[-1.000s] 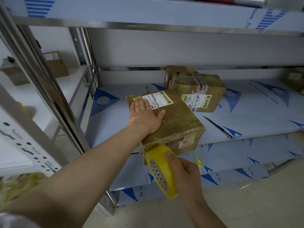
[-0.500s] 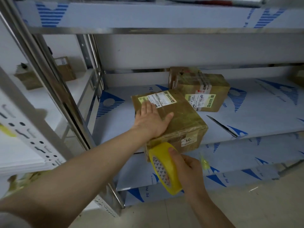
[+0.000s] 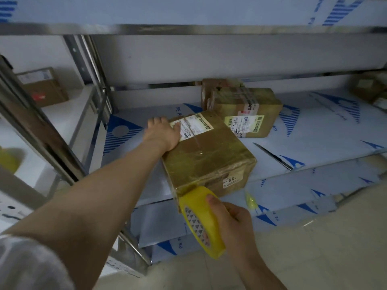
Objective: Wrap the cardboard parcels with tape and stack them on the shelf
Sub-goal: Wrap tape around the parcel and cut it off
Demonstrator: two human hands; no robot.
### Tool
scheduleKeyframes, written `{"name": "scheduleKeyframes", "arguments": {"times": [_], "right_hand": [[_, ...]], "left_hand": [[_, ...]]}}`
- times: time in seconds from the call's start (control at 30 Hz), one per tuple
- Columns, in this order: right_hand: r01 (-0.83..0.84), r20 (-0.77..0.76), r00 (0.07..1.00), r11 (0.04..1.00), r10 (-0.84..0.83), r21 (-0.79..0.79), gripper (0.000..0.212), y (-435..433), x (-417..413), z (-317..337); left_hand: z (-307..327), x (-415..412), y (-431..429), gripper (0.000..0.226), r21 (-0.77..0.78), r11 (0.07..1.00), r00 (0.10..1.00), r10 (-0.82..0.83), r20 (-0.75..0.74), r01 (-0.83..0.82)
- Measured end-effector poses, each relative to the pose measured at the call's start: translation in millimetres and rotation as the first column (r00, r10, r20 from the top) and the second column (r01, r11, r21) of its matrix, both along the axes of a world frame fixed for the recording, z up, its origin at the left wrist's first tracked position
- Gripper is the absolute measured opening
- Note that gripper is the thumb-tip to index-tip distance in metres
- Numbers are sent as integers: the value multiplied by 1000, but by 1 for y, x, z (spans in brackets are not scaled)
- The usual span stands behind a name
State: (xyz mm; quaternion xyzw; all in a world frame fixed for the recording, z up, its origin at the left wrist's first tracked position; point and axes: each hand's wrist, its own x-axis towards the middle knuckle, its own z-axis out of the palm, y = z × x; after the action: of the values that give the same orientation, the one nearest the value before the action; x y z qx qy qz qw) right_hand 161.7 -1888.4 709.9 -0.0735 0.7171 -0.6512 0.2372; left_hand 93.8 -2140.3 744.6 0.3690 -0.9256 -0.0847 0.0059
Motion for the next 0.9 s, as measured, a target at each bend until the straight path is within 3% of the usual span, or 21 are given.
{"name": "scheduleKeyframes", "arguments": {"times": [0.1,0.17,0.3,0.4,0.5,0.57,0.6,0.67,0.77,0.83,0.9], "right_hand": [[-5,16,1000,1000,6,-17,50,0,3,1],[-4,-2,1000,1000,4,-13,54,0,3,3],[-1,-17,1000,1000,1,-12,63,-2,3,4],[-9,-20,1000,1000,9,-9,61,-2,2,4],[-21,-12,1000,1000,21,-3,61,-2,1,2],[-28,11,1000,1000,28,0,62,0,2,2],[-39,24,999,999,39,-1,59,1,2,4],[-60,38,997,998,60,0,46,3,4,10],[-69,90,994,998,69,-3,64,6,6,16],[-82,108,991,996,84,-21,68,8,7,21],[-103,98,990,994,105,-24,53,7,6,23]], "left_hand": [[5,5,14,75,-118,993,994,27,108,-14],[-1,12,40,84,-120,991,987,-43,152,62],[-7,27,75,83,-48,992,991,-113,71,117],[-8,41,87,86,-90,983,986,-158,56,163],[-5,52,90,80,93,952,954,-285,-88,293],[4,58,73,59,268,929,931,-160,-328,254],[7,59,60,51,273,940,903,-73,-423,204],[6,61,33,51,357,932,839,142,-525,65],[-3,61,5,71,725,689,694,521,-497,2],[-7,57,-9,80,829,553,621,623,-476,81],[-13,51,-16,80,893,422,607,672,-424,157]]}}
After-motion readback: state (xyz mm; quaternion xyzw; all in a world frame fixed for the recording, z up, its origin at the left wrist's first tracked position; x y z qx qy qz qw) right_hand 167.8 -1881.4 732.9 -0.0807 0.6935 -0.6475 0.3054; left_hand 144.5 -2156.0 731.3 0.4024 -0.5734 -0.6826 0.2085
